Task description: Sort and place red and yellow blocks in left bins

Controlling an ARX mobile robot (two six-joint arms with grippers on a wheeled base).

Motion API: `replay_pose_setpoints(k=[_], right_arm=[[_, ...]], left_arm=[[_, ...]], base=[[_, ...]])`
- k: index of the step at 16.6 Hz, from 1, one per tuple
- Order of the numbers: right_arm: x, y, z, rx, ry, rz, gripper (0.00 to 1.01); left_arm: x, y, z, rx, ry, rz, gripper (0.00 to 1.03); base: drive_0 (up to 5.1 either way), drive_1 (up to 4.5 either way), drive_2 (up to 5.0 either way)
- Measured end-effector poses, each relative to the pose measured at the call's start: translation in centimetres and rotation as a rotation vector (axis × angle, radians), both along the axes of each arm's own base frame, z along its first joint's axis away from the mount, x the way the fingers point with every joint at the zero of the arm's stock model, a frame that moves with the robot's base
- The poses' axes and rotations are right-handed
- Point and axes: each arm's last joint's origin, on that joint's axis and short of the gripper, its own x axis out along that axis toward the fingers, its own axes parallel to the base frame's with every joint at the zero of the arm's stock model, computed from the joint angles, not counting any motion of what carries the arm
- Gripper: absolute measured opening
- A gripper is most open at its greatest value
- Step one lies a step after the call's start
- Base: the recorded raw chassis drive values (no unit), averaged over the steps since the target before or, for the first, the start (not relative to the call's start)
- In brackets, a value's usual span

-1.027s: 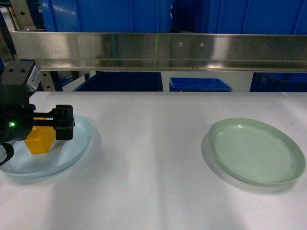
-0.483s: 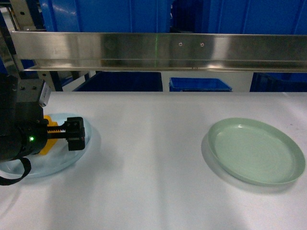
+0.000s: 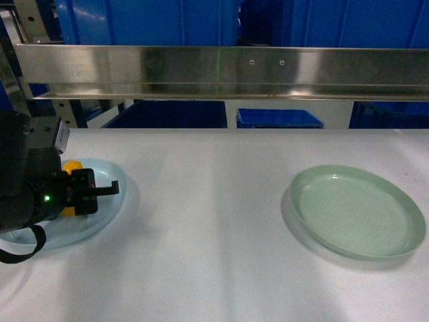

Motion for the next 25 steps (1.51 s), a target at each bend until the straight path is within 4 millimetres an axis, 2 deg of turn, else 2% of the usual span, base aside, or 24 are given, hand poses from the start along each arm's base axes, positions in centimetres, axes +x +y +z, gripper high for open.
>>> replay_pose_setpoints(k=[5,7,8,9,10,17,21,23,25], right_arm=[[0.0,0.0,0.0,0.0,0.0,0.0,0.27],[0.0,0.0,0.0,0.0,0.0,0.0,0.27],[0.0,0.0,0.0,0.0,0.0,0.0,0.27],[0.0,0.0,0.0,0.0,0.001,0.0,0.27],[0.0,0.0,0.0,0.0,0.0,0.0,0.27],[0.0,0.0,0.0,0.0,0.001,0.0,0.27],[0.0,0.0,0.0,0.0,0.001,0.0,0.27],[0.0,0.0,0.0,0.0,0.0,0.0,0.27],[0.0,0.0,0.0,0.0,0.001,0.0,0.27]], left_arm=[[-0.3,0.6,0.8,0.008,-0.025,-0.014,0.28],[-0.9,1.4,3.7,0.012,-0.103,-0.041,0.28],[-1.1,1.8,5.8,0.014,-0.174,-0.054,0.28],[-1.8,1.8,9.3,0.021,-0.271,-0.093,0.28],[-2.6,1.8,10.3,0.028,-0.294,-0.115,0.28],[-6.6,0.9,13.9,0.069,-0.374,-0.144,0.28],[-7.9,0.1,16.1,0.107,-0.452,-0.16,0.28],[-8.4,0.1,17.3,0.126,-0.513,-0.152,0.28],[-8.5,0.6,17.7,0.147,-0.545,-0.134,0.28]], base=[[0.0,0.0,0.0],[0.0,0.0,0.0],[0.0,0.0,0.0],[0.0,0.0,0.0],[0.0,0.0,0.0],[0.0,0.0,0.0],[0.0,0.0,0.0],[0.0,0.0,0.0],[0.0,0.0,0.0]])
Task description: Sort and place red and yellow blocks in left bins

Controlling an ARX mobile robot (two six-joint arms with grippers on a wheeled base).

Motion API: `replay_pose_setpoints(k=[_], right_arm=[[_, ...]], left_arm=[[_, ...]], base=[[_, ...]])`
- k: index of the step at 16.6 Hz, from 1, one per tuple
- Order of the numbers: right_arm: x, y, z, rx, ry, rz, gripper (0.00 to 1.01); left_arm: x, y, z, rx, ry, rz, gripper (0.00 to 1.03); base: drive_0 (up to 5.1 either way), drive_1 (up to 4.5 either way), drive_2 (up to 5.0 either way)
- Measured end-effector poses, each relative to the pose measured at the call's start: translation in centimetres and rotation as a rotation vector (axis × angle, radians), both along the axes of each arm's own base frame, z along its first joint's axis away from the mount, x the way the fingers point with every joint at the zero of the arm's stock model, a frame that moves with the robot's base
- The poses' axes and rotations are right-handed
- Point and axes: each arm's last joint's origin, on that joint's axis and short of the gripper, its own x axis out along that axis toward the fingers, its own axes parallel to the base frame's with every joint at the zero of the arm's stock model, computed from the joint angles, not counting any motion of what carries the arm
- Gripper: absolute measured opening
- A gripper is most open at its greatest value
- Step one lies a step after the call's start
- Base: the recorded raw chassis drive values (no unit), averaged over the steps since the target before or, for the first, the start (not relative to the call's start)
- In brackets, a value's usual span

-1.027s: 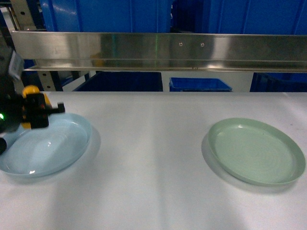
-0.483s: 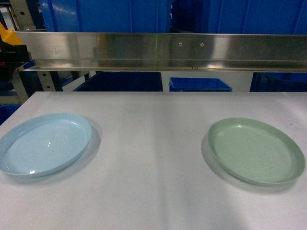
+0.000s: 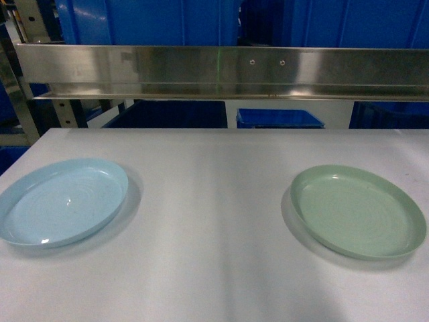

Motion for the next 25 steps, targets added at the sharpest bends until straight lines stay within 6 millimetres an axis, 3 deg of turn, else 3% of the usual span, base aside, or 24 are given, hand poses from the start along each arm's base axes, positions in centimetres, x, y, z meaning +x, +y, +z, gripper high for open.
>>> replay_pose_setpoints(k=[25], right_arm=[[-0.01,-0.01,-0.04,-0.001,0.001,-0.003,0.27]], left_arm=[[0.03,0.33,-0.05,0.003,-0.008,0.012,0.28]], base=[[0.0,0.0,0.0]])
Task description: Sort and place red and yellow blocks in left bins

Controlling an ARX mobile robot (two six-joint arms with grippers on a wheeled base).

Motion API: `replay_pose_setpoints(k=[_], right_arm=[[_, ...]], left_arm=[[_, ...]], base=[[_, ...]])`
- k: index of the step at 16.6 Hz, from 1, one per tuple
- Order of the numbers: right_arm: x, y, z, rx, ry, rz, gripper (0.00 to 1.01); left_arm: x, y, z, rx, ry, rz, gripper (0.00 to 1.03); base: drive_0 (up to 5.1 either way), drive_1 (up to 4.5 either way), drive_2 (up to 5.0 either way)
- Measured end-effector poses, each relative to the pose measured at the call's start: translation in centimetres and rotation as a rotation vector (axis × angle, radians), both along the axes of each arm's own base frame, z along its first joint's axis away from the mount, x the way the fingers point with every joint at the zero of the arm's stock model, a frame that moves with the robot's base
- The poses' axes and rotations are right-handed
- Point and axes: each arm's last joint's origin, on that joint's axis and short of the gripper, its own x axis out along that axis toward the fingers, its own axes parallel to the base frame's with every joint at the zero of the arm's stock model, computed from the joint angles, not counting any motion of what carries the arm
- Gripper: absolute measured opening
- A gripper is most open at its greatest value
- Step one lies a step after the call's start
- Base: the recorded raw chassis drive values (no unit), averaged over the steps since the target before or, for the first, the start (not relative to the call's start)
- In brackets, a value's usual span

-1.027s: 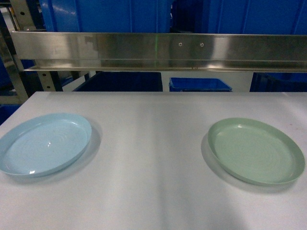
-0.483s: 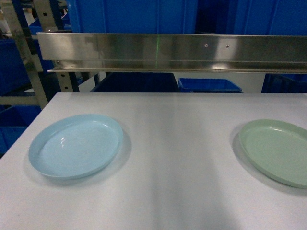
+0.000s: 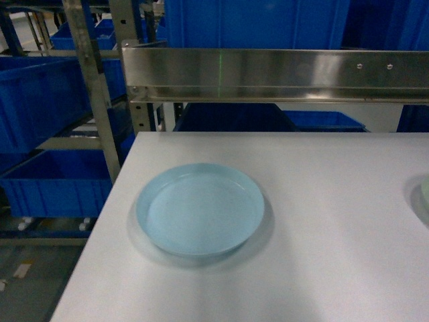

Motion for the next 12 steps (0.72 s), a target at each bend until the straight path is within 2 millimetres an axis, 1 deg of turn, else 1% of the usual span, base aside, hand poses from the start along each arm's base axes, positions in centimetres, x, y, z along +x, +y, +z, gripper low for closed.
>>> replay_pose_setpoints(k=[8,12], right_arm=[[0.01,-0.02,-0.02,0.0,0.001,-0.001,0.27],[0.01,-0.02,0.0,0.0,0.0,-0.001,0.27]], left_arm=[[0.01,0.01,-0.05,0.0,0.002,0.001,0.28],[0.01,0.01,-0.05,0.0,0.002,0.001,0.28]], base=[[0.0,0.0,0.0],[-4.9,2.42,2.4]])
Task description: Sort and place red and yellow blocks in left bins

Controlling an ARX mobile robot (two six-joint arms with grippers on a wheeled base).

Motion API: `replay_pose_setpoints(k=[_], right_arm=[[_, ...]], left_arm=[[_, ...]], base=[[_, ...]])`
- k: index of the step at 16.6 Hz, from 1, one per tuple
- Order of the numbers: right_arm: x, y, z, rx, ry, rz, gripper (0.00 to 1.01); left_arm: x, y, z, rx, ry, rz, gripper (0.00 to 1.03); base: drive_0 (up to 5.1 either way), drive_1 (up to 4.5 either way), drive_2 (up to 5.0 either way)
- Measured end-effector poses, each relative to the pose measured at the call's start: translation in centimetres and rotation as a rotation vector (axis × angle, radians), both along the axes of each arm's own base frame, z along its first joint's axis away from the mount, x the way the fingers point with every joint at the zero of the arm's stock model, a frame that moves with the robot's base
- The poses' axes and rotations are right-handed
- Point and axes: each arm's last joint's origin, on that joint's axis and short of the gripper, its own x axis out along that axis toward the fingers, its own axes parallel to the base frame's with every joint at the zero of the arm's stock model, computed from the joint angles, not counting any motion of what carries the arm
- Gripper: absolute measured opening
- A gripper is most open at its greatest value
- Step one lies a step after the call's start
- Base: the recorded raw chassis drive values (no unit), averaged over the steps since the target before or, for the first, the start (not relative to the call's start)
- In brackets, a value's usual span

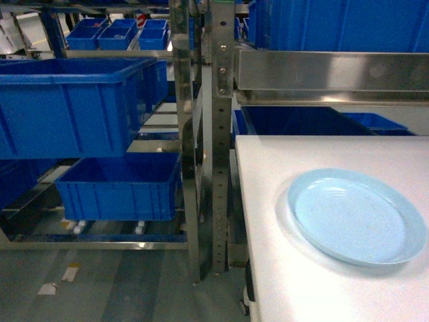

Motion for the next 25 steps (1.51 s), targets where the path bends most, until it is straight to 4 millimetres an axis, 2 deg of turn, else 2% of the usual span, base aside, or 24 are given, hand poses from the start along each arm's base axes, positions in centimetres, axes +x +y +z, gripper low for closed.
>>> replay_pose_setpoints(k=[25], right_arm=[[-0.01,0.02,-0.01,-0.001,0.001,0.004,0.27]], left_arm=[[-0.01,0.0,-0.03,0.0,0.0,0.0,0.27]], base=[[-4.8,3.36,1.5]])
